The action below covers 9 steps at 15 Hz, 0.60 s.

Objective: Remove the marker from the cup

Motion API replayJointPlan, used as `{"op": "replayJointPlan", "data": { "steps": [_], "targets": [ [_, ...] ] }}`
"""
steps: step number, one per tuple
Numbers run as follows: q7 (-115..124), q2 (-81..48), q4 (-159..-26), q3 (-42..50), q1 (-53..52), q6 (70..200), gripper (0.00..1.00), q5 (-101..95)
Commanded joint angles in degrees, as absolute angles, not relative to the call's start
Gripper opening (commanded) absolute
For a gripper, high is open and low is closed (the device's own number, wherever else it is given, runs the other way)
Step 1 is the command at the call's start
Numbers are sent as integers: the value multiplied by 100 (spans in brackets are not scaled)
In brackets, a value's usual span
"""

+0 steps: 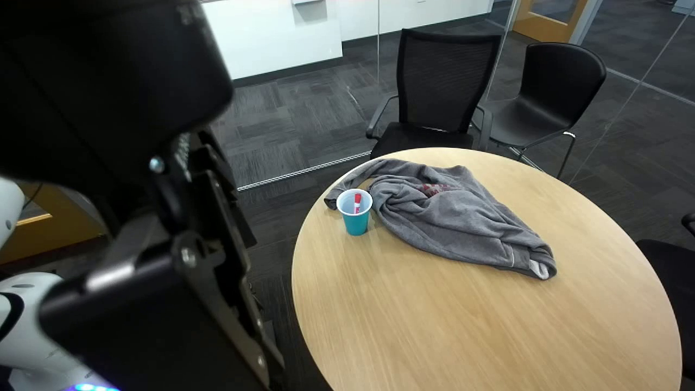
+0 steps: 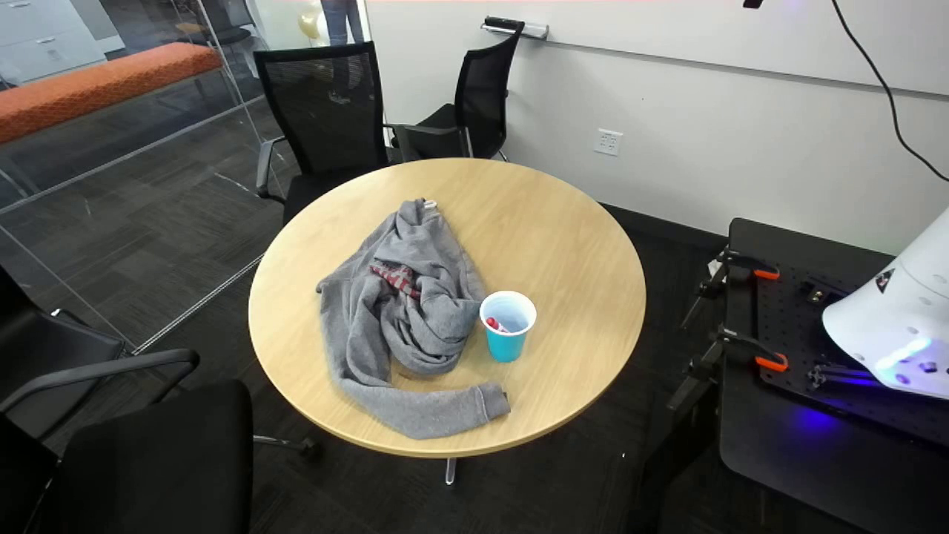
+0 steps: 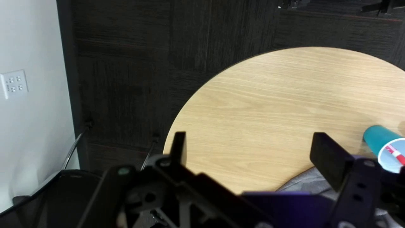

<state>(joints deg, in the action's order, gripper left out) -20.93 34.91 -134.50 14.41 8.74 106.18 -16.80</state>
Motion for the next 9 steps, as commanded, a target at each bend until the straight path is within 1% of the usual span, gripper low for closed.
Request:
{"op": "replayJointPlan", "data": {
  "steps": [1, 9],
  "targets": [
    [-1757, 3784, -13670, 1239, 937, 10679, 100, -1808],
    [-1328, 4281, -14166, 832, 814, 10671, 100, -1847]
  ]
}}
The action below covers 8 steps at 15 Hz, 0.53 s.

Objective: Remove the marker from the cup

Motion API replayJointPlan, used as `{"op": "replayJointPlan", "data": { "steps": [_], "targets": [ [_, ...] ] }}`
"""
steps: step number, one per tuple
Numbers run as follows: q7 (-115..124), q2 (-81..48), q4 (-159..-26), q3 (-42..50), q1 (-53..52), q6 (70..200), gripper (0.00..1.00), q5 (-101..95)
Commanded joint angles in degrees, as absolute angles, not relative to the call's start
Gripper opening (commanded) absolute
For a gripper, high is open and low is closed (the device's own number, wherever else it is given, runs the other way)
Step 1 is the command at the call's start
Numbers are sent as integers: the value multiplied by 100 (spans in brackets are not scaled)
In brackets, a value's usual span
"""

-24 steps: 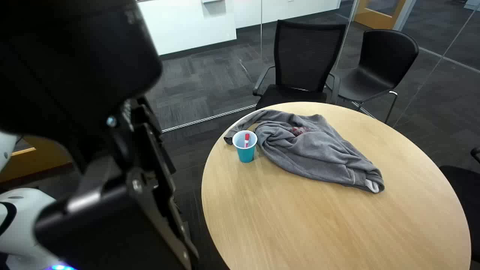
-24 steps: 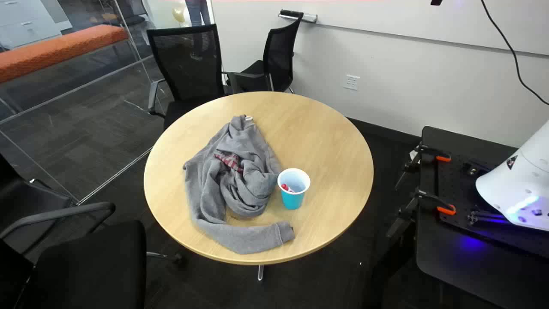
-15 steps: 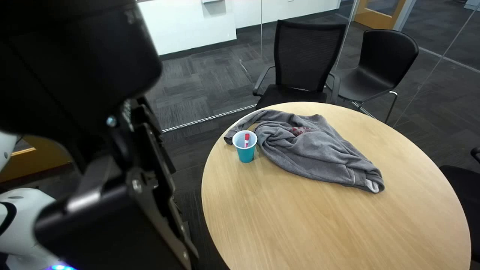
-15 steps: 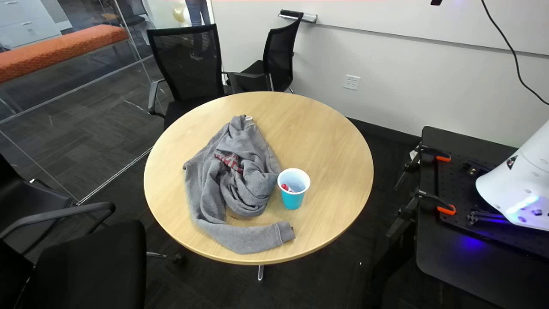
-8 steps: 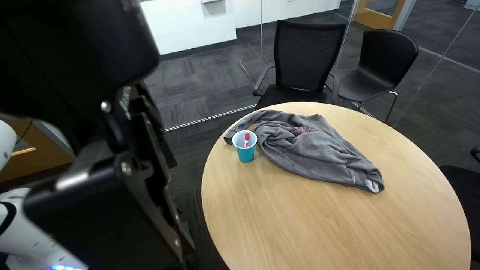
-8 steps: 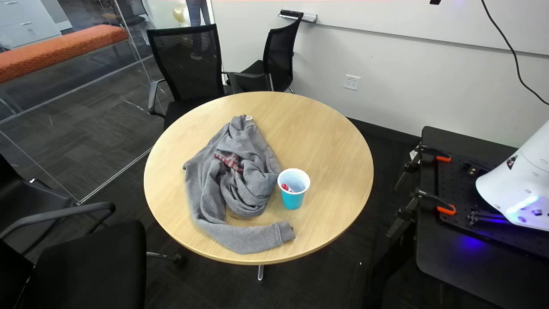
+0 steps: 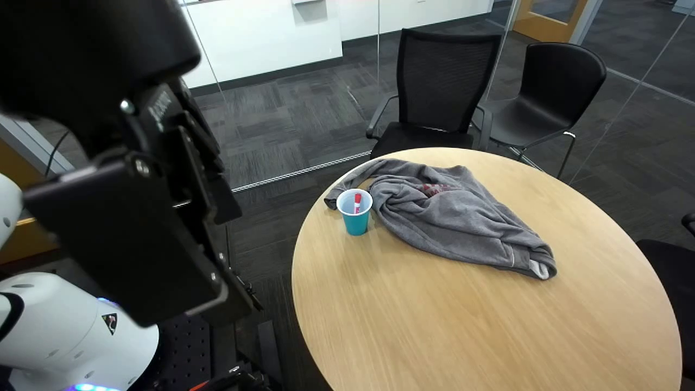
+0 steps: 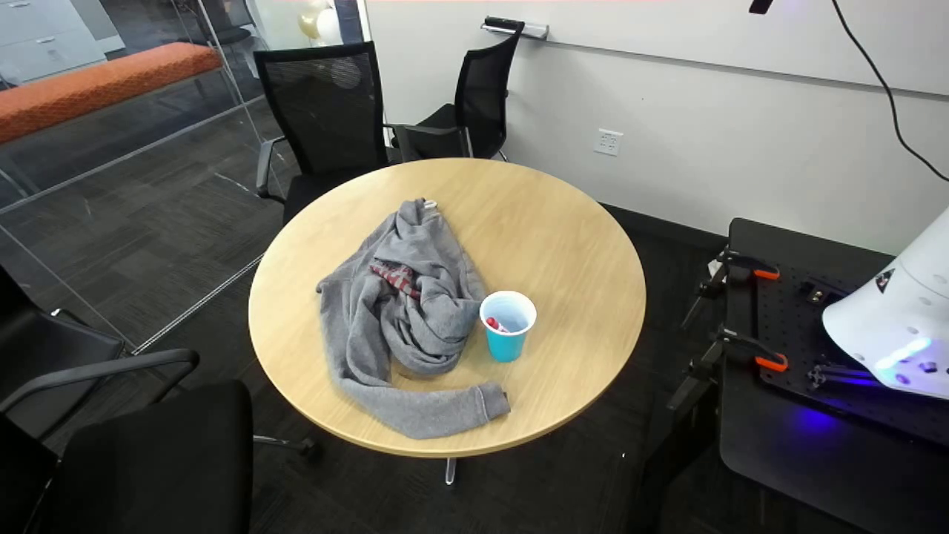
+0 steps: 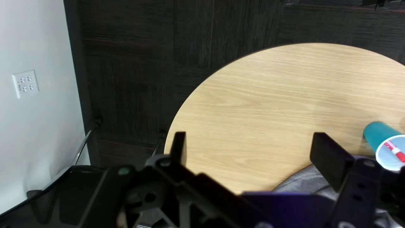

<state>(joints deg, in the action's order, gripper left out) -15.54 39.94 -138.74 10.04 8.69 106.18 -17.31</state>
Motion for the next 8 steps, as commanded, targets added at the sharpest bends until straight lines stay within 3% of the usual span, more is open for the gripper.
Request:
{"op": "replayJointPlan", "data": {
  "steps": [1, 8],
  "targets": [
    [-1314, 4308, -14214, 775, 776, 10675, 100, -1842],
    [-1363, 3698, -14001, 583, 311, 11146, 100, -1647]
  ]
}}
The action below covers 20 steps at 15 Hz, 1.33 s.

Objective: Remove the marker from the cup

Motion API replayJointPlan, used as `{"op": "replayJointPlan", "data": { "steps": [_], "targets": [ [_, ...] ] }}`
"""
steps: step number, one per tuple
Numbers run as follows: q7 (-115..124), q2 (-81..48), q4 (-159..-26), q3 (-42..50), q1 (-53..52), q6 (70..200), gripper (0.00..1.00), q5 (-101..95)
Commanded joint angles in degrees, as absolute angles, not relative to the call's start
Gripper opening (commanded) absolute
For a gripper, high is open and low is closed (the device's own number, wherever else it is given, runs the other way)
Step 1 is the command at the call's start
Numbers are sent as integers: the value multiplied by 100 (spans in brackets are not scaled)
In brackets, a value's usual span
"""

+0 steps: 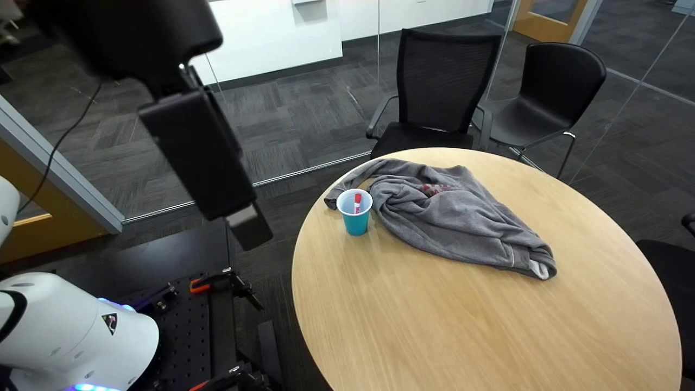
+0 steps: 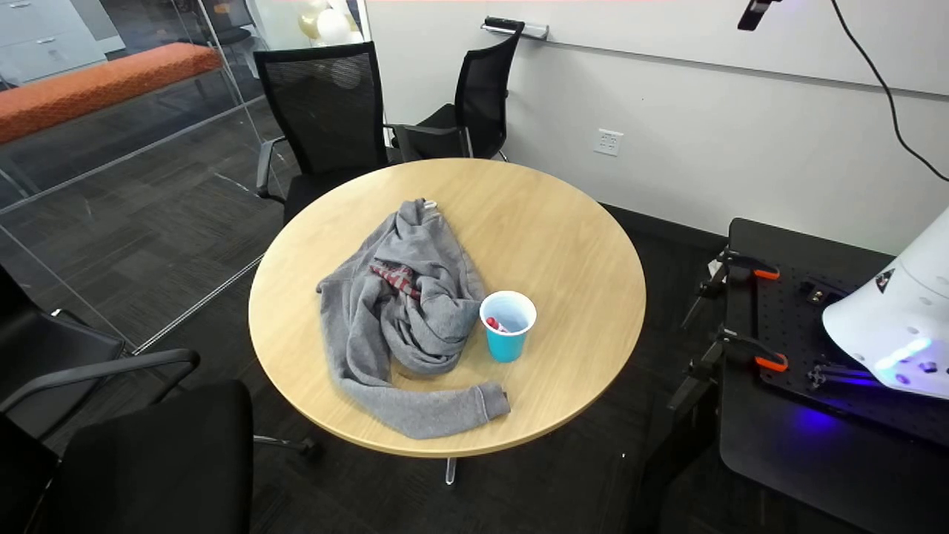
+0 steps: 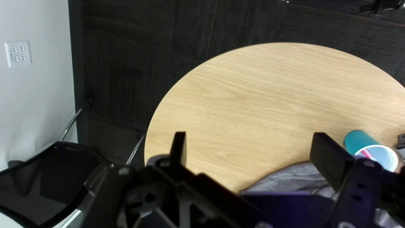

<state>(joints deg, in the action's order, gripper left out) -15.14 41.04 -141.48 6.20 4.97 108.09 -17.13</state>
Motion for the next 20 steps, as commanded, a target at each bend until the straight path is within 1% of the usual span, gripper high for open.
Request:
{"op": "replayJointPlan", "data": {
  "steps": [1, 12, 16, 20],
  "targets": [
    [-1355, 3556, -13951, 572, 258, 11273, 100, -1609],
    [-380, 1792, -13403, 78, 20, 12462, 100, -1109],
    [-819, 1291, -13347, 155, -148, 12914, 100, -405],
    [-1774, 927, -13372, 253, -237, 13578, 100, 192]
  ]
}}
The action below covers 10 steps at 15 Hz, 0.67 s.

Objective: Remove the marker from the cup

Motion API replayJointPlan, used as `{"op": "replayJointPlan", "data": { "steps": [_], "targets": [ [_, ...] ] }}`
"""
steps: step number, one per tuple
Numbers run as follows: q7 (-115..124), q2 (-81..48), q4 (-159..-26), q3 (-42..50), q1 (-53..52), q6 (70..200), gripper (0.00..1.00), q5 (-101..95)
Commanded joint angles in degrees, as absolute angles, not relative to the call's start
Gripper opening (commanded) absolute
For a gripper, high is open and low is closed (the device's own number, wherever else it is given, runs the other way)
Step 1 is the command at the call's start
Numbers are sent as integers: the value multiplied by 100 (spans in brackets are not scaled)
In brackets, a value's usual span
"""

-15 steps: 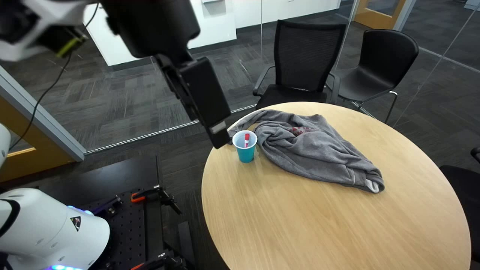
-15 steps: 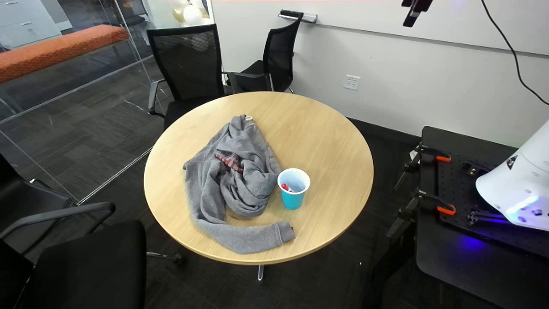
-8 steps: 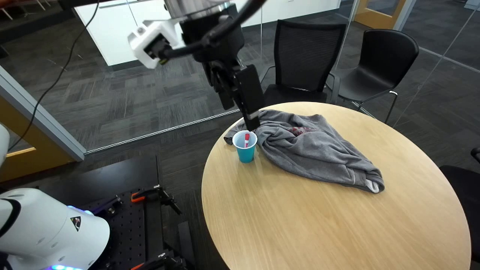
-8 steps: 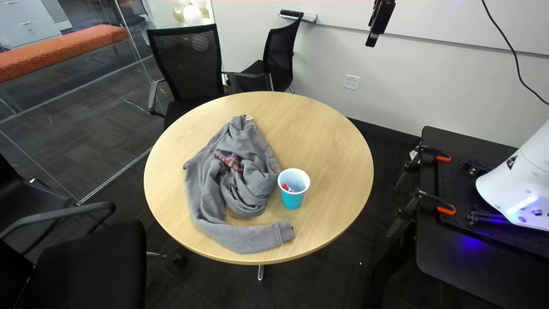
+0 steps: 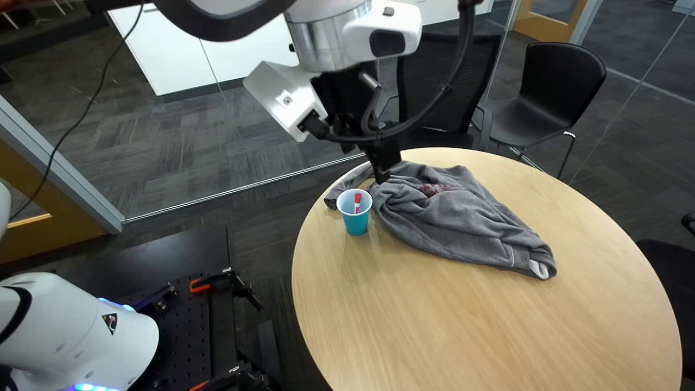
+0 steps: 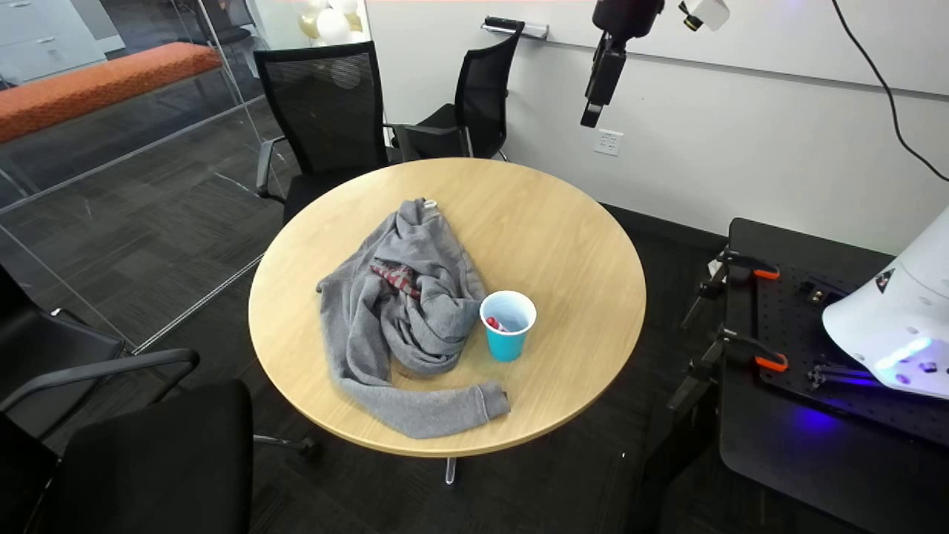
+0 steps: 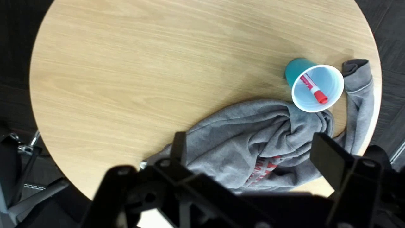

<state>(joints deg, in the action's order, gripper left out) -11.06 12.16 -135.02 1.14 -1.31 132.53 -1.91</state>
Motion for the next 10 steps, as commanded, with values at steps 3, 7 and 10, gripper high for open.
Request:
{"op": "replayJointPlan", "data": {
  "steps": [3, 7, 10],
  "targets": [
    [-2890, 661, -13333, 329, -276, 13909, 100, 673],
    [-4651, 430, -13248, 380, -329, 14049, 100, 1549],
    [-5958, 273, -13123, 348, -299, 13954, 100, 2434]
  ]
}}
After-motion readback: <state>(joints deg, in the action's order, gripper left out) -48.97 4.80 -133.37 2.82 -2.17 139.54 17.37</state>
